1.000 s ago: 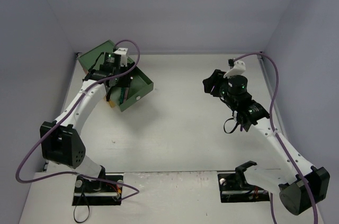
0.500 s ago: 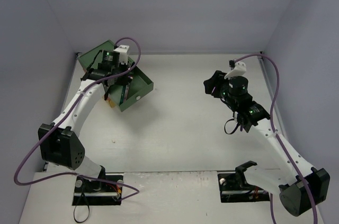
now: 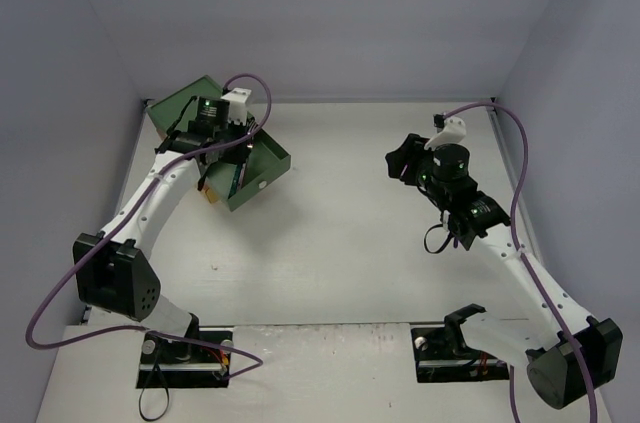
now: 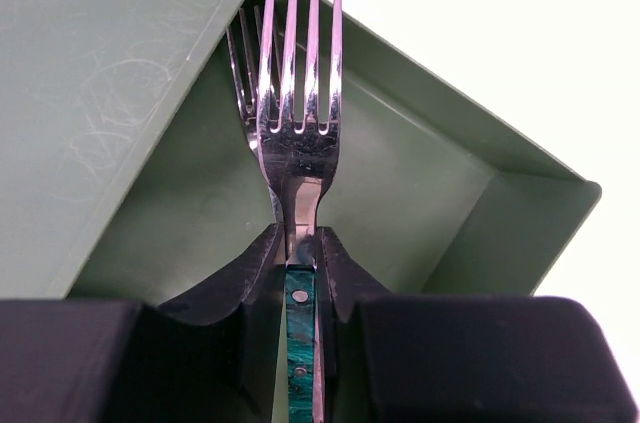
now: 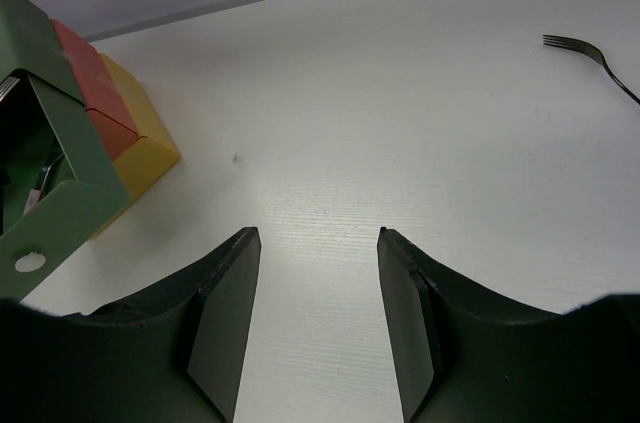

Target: Sort the eating utensils into containers

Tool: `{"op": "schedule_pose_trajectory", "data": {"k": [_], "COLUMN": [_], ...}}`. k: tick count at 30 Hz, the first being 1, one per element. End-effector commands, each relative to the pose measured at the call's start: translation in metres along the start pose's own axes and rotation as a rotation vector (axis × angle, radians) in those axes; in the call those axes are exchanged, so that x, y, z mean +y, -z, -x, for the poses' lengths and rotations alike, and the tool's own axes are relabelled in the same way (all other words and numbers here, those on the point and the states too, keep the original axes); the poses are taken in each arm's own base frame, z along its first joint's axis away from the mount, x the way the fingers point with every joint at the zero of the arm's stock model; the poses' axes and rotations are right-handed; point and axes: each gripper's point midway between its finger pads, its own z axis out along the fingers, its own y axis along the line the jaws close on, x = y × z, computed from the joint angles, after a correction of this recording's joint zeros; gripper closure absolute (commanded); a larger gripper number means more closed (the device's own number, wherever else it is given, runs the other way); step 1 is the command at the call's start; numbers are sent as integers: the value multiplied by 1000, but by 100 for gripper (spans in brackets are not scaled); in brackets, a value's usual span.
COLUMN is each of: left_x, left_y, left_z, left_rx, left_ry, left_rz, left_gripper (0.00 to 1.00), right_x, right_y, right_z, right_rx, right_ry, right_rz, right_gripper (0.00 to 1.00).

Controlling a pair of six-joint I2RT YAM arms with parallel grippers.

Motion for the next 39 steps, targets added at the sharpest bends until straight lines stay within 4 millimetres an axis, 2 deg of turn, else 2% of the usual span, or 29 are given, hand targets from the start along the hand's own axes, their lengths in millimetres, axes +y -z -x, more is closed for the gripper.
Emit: {"op": "schedule_pose_trajectory", "data": {"k": [1,5,9,12,15,18,22,23,25,28,30,34,39], "left_x": [4,13,16,15,9,-3,-15,-15,-11,3,17,46,61], "left_y": [18,19,22,25,36,53,85,94,115,136,145,149,145], "left_z": [19,18,24,29,43,60,80,82,86,79,66,30,-4], "left_rx": [-85,-83,-97,-110,-150,-205,-292,-311,-358,-392,-388,-357,-333], "left_ry": [15,36,40,42,47,66,63,63,69,91,108,144,164], "left_rz": [40,97,111,110,82,27,-21,-21,1,78,151,294,368], "left_gripper": [94,81,62,55,52,49,43,42,37,30,28,25,25], "right_x": [4,2,-1,-2,-11,-37,-96,-104,-137,-175,-193,-225,-251], "right_y": [4,3,2,2,0,-5,-7,-7,-7,-6,-8,-11,-17], "right_z": [18,16,16,17,16,9,-5,-11,-22,-35,-46,-65,-90], "right_rx": [-64,-60,-59,-63,-57,-29,24,41,68,108,145,219,329], "right_ry": [-16,-15,-13,-15,-18,-31,-87,-97,-148,-194,-192,-197,-215], "right_rz": [23,17,11,7,-27,-137,-341,-366,-451,-552,-607,-690,-716], "right_gripper": [52,52,52,52,52,52,52,52,52,52,52,52,53]}}
